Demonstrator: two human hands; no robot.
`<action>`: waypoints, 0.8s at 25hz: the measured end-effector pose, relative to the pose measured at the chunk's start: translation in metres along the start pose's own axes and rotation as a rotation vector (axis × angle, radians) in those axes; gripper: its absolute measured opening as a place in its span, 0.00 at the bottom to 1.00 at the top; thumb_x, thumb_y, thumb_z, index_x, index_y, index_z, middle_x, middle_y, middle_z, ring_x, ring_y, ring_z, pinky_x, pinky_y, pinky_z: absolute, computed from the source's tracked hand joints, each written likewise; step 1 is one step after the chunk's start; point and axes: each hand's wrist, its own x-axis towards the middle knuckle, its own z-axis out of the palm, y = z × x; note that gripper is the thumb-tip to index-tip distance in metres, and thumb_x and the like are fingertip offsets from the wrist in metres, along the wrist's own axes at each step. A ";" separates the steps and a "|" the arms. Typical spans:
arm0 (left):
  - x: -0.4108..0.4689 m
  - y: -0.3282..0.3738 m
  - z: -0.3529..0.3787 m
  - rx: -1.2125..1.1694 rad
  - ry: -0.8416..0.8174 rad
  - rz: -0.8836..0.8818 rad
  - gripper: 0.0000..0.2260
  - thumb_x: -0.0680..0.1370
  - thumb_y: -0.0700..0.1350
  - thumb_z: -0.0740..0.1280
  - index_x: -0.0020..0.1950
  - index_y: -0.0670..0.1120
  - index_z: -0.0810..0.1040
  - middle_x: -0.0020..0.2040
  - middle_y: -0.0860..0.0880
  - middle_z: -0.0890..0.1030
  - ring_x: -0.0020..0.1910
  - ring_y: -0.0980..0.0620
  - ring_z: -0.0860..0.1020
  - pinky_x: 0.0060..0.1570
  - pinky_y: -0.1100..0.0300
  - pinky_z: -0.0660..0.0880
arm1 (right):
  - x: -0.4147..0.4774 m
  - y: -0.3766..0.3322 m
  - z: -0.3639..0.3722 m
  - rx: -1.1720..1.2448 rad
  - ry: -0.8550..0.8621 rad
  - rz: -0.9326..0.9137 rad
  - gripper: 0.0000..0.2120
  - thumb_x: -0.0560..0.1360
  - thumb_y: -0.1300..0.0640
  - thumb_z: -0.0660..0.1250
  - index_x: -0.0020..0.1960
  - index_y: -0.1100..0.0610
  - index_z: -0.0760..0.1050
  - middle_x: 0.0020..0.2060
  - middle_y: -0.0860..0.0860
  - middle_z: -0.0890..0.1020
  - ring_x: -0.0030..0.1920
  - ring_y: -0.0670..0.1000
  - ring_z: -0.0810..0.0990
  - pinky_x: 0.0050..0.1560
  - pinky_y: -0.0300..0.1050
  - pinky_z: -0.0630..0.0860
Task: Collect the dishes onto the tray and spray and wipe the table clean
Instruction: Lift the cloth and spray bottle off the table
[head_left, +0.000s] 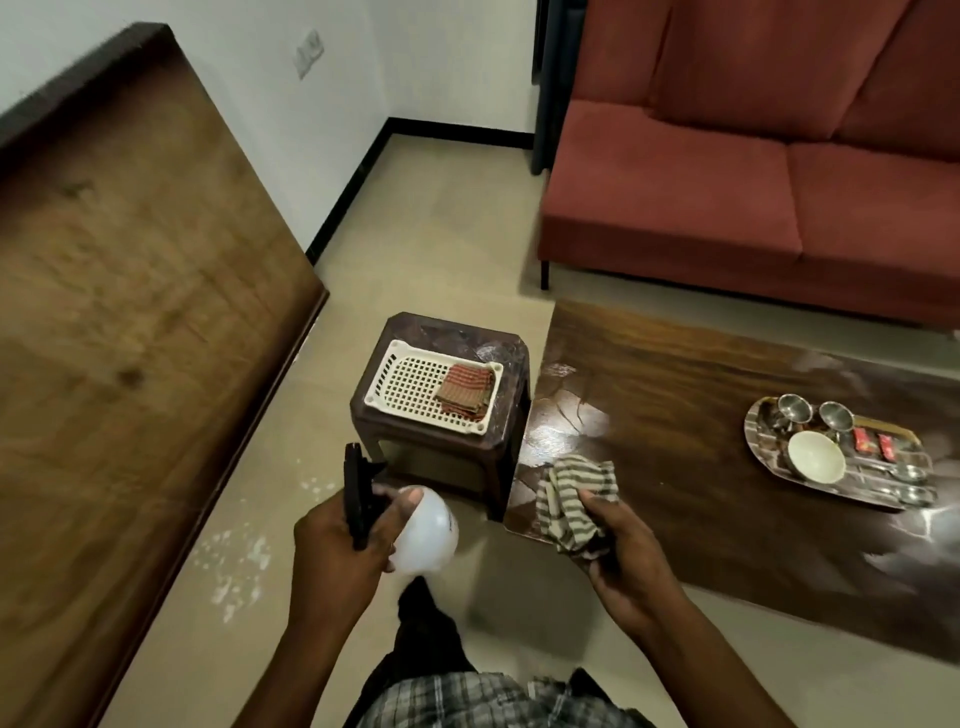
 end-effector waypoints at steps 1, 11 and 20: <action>0.018 -0.001 -0.010 -0.001 -0.014 0.012 0.05 0.75 0.48 0.80 0.43 0.52 0.86 0.34 0.54 0.86 0.29 0.51 0.85 0.27 0.55 0.83 | 0.007 0.005 0.020 0.013 -0.001 -0.003 0.20 0.78 0.62 0.69 0.68 0.65 0.79 0.61 0.65 0.85 0.58 0.61 0.87 0.50 0.50 0.87; 0.180 -0.024 -0.049 0.018 -0.227 0.044 0.08 0.75 0.48 0.80 0.53 0.49 0.87 0.49 0.51 0.89 0.46 0.49 0.87 0.35 0.52 0.87 | 0.090 0.054 0.164 0.065 0.167 -0.031 0.18 0.80 0.58 0.67 0.68 0.62 0.79 0.60 0.62 0.86 0.53 0.59 0.88 0.53 0.54 0.84; 0.292 -0.060 0.009 0.070 -0.278 0.027 0.10 0.77 0.46 0.79 0.57 0.50 0.85 0.52 0.50 0.87 0.51 0.48 0.87 0.50 0.41 0.87 | 0.206 0.034 0.209 -0.005 0.217 0.045 0.15 0.81 0.64 0.65 0.66 0.59 0.79 0.58 0.60 0.88 0.58 0.62 0.86 0.45 0.54 0.87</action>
